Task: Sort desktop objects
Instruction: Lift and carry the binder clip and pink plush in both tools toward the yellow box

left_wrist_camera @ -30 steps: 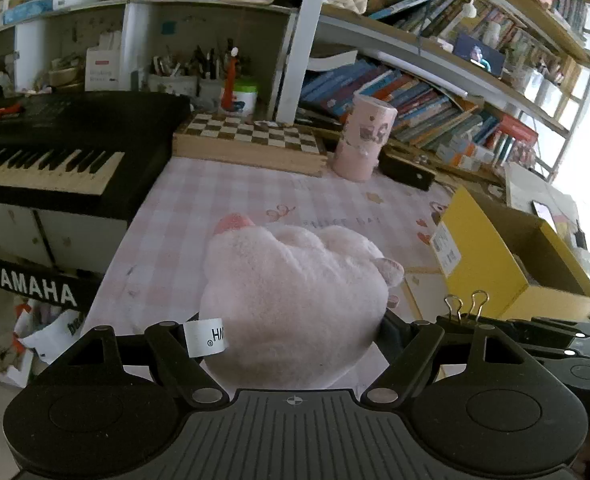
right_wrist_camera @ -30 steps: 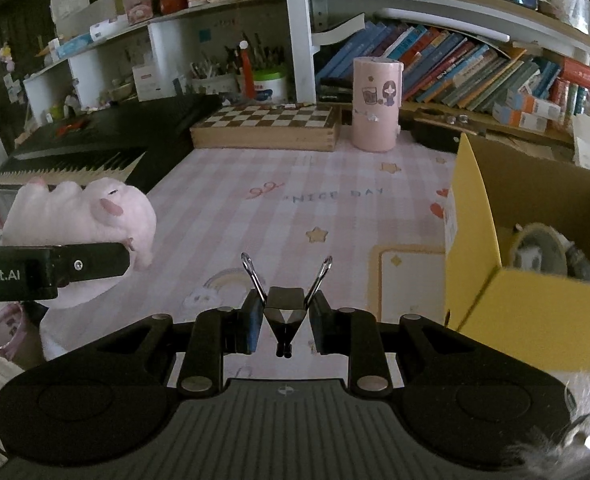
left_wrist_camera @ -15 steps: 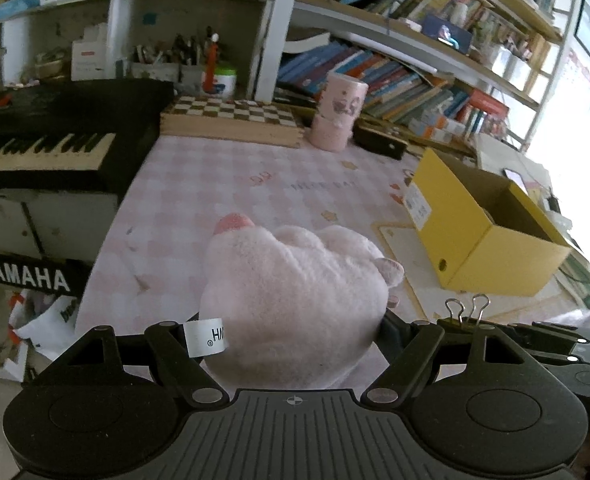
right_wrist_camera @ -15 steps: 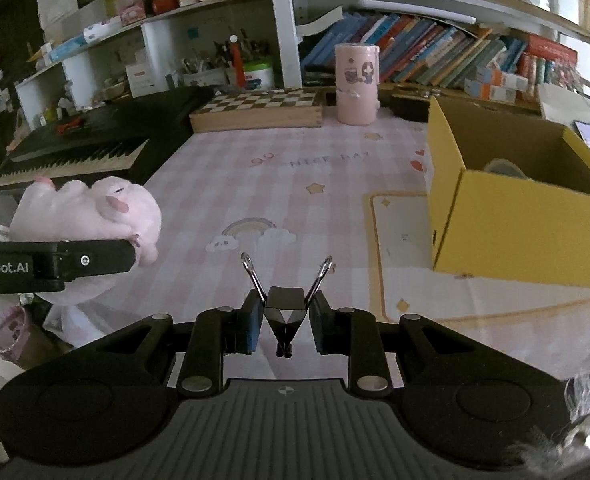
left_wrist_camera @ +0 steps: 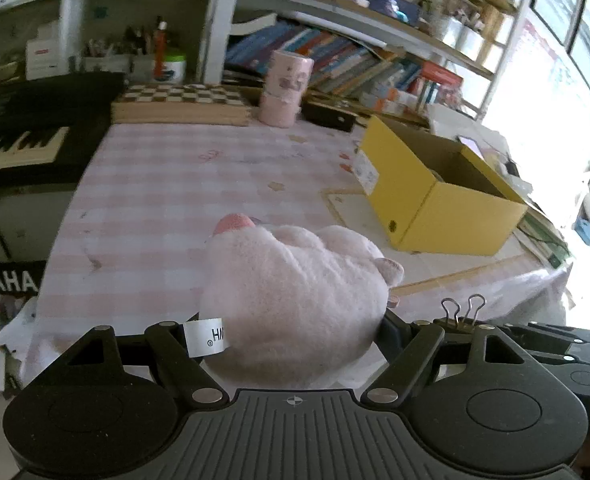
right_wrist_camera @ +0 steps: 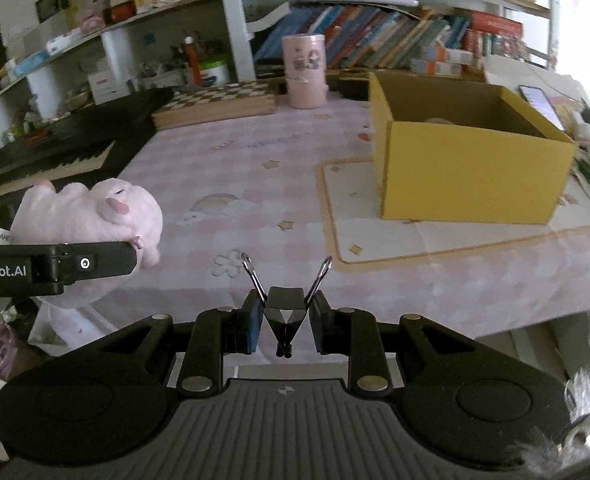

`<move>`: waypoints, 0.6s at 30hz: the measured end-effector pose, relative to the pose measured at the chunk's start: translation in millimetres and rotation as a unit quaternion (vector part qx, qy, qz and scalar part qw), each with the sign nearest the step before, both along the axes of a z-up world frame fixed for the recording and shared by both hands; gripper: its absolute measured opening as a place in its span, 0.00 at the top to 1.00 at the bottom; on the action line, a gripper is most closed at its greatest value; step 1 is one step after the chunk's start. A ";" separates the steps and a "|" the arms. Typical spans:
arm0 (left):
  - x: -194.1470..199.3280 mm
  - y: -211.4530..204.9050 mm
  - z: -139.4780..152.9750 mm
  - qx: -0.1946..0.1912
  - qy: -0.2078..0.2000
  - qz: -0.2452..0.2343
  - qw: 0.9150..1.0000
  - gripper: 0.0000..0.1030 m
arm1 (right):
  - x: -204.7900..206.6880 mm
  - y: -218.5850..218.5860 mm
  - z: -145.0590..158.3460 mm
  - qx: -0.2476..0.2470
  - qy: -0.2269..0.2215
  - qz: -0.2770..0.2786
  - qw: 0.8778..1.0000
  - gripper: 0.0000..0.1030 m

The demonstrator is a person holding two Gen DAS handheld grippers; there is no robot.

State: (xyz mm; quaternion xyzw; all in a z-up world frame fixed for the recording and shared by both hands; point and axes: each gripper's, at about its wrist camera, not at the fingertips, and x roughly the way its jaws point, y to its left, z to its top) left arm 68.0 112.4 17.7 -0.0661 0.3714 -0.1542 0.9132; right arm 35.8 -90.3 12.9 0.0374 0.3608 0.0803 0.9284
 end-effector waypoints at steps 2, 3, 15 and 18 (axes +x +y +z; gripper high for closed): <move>0.5 -5.7 -0.6 -0.001 0.000 -0.013 1.000 0.22 | -5.4 -4.7 0.0 -0.002 0.001 -0.011 1.000 0.78; 0.9 -9.2 -1.0 -0.002 0.001 -0.020 1.000 0.22 | -7.6 -7.0 0.0 -0.003 0.002 -0.017 1.000 0.78; 1.8 -53.8 -4.7 -0.005 -0.001 -0.089 0.996 0.22 | -33.1 -45.7 -1.7 -0.009 0.009 -0.083 0.996 0.78; 4.1 -64.6 -3.7 -0.005 -0.002 -0.097 0.995 0.22 | -35.4 -55.0 -1.4 -0.009 0.009 -0.094 0.995 0.78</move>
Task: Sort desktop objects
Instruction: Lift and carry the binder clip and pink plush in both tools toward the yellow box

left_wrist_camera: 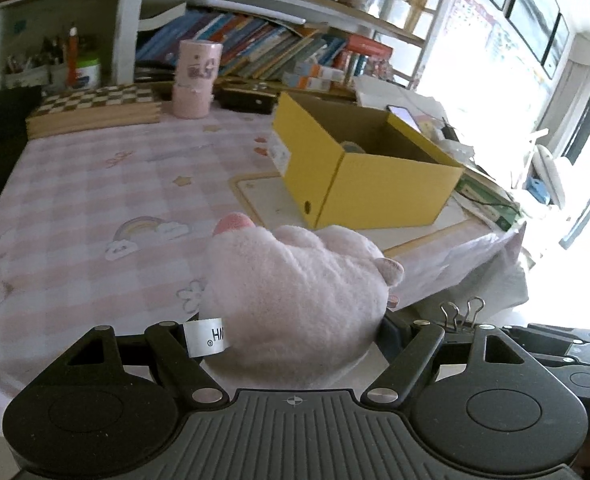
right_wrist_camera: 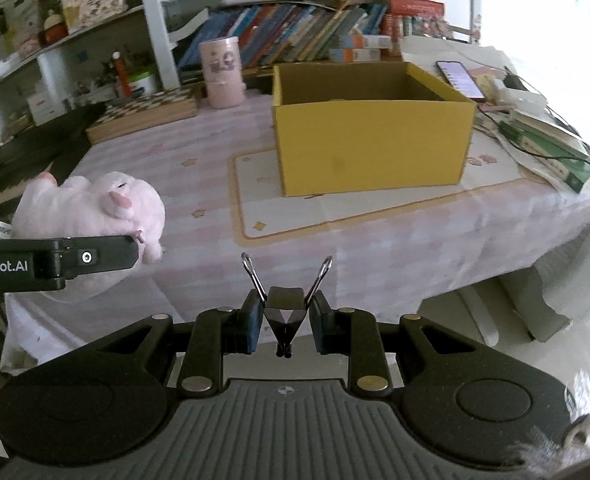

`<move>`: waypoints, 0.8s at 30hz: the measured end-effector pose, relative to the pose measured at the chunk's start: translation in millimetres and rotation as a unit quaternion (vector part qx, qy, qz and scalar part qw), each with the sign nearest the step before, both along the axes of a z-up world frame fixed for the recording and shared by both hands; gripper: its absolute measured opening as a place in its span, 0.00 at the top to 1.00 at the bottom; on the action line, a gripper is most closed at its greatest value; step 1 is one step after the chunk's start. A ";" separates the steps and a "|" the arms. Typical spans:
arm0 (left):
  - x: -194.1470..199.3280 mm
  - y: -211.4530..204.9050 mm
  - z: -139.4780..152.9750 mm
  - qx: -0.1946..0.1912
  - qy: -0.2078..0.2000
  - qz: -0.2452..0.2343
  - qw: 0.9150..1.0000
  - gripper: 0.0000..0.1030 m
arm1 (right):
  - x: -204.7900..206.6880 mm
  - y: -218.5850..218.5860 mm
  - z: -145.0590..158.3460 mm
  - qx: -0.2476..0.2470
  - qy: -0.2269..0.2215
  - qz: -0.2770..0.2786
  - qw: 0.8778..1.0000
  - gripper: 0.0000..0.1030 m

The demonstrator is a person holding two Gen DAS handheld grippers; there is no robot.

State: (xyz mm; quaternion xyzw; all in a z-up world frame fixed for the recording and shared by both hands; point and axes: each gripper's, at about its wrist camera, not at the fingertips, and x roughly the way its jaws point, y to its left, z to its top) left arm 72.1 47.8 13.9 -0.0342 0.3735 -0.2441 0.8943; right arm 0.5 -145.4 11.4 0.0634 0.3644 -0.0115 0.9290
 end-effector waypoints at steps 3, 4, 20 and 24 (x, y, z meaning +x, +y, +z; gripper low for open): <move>3.1 -10.2 0.7 0.000 0.000 -0.008 1.000 0.22 | 0.5 -8.5 0.3 -0.001 0.001 -0.005 1.000 0.78; 4.5 -13.6 1.0 0.000 0.000 -0.011 1.000 0.22 | 1.1 -11.8 0.3 -0.001 0.001 -0.007 1.000 0.78; 32.6 -66.7 8.2 0.005 -0.017 -0.025 1.000 0.22 | 31.7 -62.1 5.8 -0.006 0.003 -0.013 1.000 0.78; 39.9 -83.0 11.6 0.007 -0.029 -0.027 0.999 0.22 | 43.6 -77.1 8.8 -0.008 0.001 -0.011 1.000 0.78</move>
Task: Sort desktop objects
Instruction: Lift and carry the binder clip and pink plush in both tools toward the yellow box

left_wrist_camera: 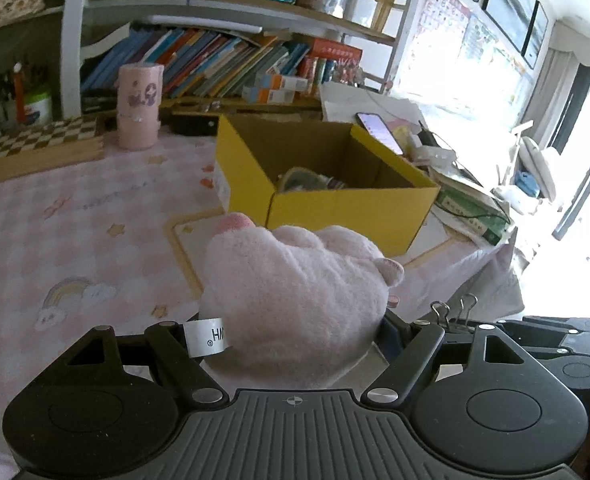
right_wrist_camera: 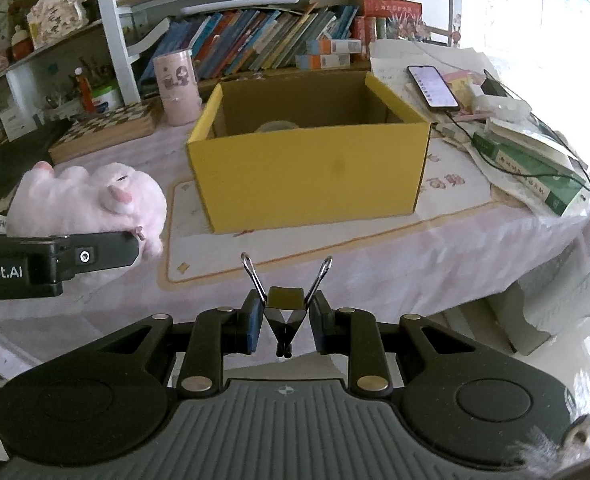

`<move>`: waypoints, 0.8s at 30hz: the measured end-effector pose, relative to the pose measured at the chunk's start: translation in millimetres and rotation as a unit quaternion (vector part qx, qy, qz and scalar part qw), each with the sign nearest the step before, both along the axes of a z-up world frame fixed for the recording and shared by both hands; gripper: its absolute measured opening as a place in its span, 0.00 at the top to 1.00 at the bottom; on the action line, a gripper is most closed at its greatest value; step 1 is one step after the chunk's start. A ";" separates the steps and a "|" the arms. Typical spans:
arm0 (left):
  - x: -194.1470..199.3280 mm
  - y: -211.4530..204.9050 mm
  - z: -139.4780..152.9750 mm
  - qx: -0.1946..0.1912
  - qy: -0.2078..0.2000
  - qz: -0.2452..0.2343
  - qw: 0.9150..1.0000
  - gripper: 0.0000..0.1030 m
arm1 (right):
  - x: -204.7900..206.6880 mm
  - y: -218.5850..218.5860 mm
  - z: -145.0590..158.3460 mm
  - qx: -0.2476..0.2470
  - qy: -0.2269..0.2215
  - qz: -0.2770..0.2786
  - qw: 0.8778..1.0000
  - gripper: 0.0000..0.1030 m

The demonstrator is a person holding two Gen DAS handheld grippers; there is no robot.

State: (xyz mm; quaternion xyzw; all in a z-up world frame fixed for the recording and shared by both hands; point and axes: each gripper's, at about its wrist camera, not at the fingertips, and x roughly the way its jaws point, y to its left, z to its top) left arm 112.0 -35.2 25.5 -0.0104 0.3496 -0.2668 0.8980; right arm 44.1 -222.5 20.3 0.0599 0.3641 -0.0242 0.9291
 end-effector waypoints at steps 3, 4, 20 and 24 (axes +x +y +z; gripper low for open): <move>7.5 -14.4 2.9 0.001 -0.010 -0.001 1.000 0.22 | 10.0 -11.6 2.6 0.000 -0.003 0.002 1.000 0.78; 10.8 -18.8 4.0 0.001 -0.013 -0.001 1.000 0.22 | 13.7 -15.8 3.5 -0.001 -0.005 0.004 1.000 0.78; 69.5 -84.3 26.9 0.009 -0.078 0.041 0.996 0.22 | 89.1 -83.8 39.2 -0.005 -0.075 0.048 0.996 0.78; 85.2 -98.1 27.0 0.017 -0.086 0.054 0.995 0.22 | 110.4 -95.1 41.7 -0.010 -0.083 0.065 0.994 0.78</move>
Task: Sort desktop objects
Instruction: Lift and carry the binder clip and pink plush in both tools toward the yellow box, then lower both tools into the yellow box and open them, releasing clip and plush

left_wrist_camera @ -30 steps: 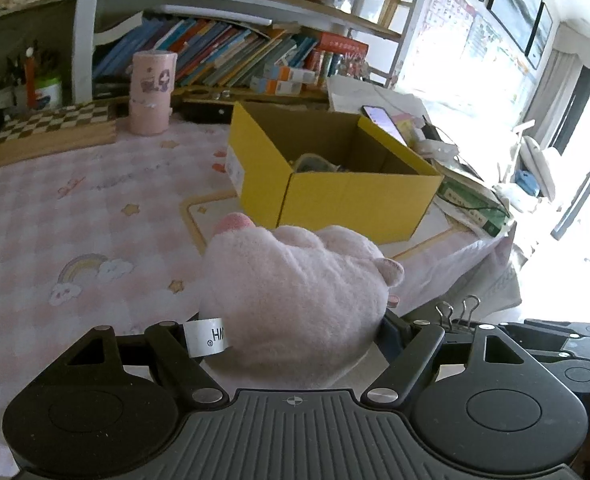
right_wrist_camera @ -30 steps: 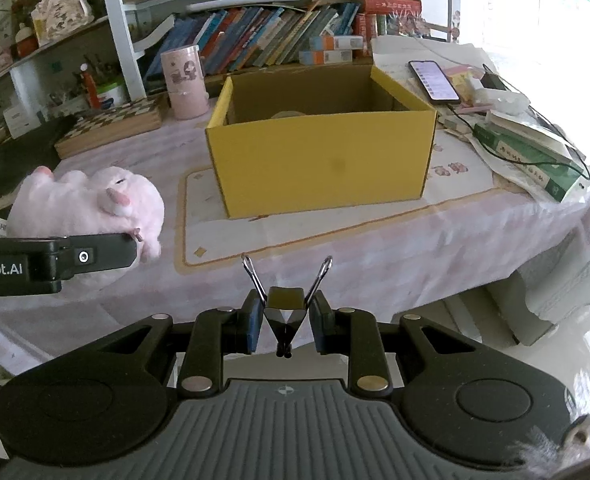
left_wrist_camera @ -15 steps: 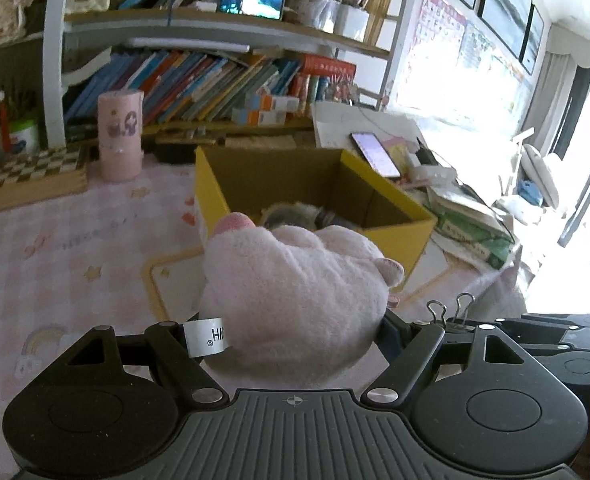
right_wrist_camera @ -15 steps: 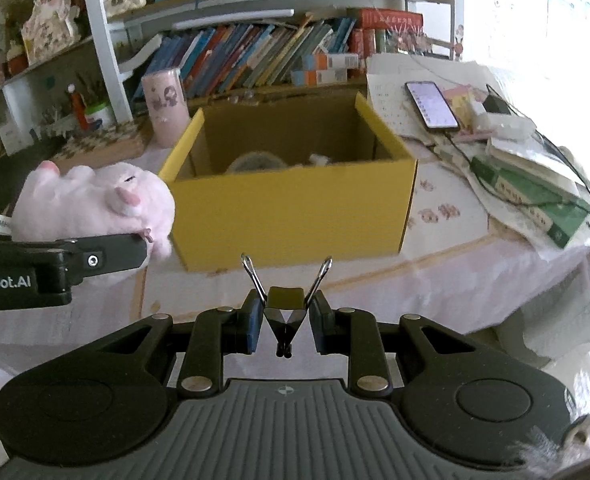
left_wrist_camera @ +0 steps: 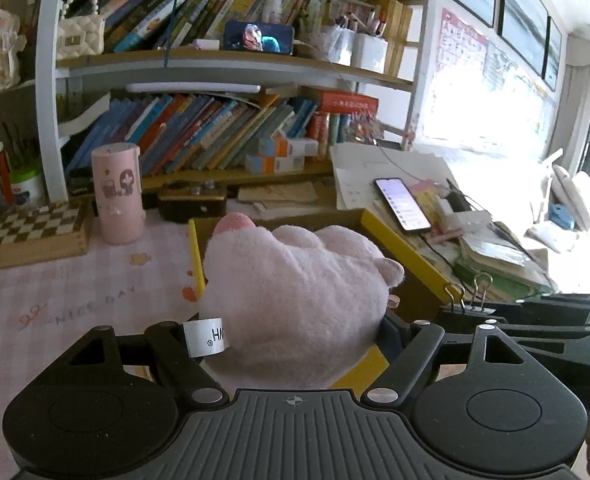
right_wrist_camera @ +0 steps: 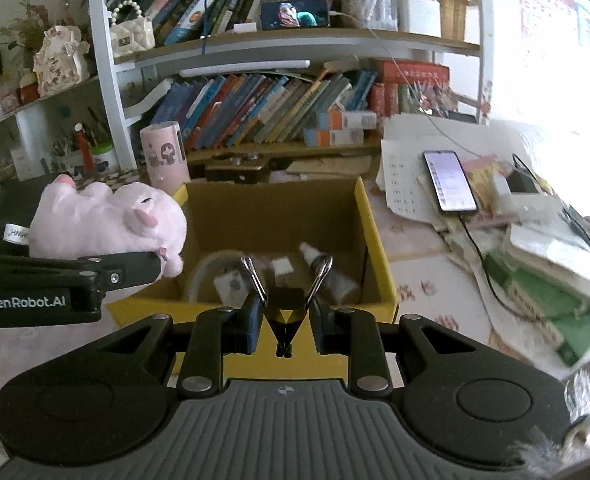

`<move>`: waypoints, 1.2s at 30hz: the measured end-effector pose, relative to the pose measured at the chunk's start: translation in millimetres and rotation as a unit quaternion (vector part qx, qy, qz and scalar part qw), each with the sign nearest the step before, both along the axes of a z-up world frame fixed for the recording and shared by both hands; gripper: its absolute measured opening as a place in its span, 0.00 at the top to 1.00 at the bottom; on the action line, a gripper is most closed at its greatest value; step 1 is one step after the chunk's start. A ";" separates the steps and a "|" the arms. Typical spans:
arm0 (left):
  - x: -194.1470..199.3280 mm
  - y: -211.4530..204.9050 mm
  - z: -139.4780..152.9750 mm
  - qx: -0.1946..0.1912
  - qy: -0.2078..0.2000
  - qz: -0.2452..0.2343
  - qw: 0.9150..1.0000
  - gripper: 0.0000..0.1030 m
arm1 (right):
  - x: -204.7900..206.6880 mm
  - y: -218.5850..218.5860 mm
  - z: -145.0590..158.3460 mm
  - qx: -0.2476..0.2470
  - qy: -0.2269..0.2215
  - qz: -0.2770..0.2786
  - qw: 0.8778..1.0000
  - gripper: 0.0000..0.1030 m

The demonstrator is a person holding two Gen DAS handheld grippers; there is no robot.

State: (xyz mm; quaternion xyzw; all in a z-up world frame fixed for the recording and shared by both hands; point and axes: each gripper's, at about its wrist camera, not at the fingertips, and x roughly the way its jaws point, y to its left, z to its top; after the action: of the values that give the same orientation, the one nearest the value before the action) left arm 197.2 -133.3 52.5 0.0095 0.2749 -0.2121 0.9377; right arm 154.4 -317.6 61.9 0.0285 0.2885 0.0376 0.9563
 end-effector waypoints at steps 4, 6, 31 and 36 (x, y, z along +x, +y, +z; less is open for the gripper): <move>17.2 -14.5 -3.9 0.015 0.000 0.005 1.000 0.22 | 23.0 -5.7 -1.6 -0.014 0.001 0.020 1.000 0.78; 24.1 -21.5 -7.2 0.029 -0.001 0.005 1.000 0.21 | 34.5 -7.3 -4.1 -0.022 0.004 0.032 0.999 0.78; 79.5 -59.1 -50.4 0.120 0.099 -0.020 0.988 0.17 | 164.1 1.0 -61.2 -0.194 0.158 0.239 0.938 0.78; 80.0 -59.7 -50.8 0.122 0.097 -0.017 0.988 0.13 | 172.6 0.8 -65.5 -0.188 0.185 0.254 0.931 0.78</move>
State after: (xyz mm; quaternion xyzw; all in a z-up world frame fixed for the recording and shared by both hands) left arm 277.2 -193.0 1.7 0.1075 0.3881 -0.1929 0.8948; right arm 327.1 -316.8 -3.5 -0.2197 0.4595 0.2186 0.8323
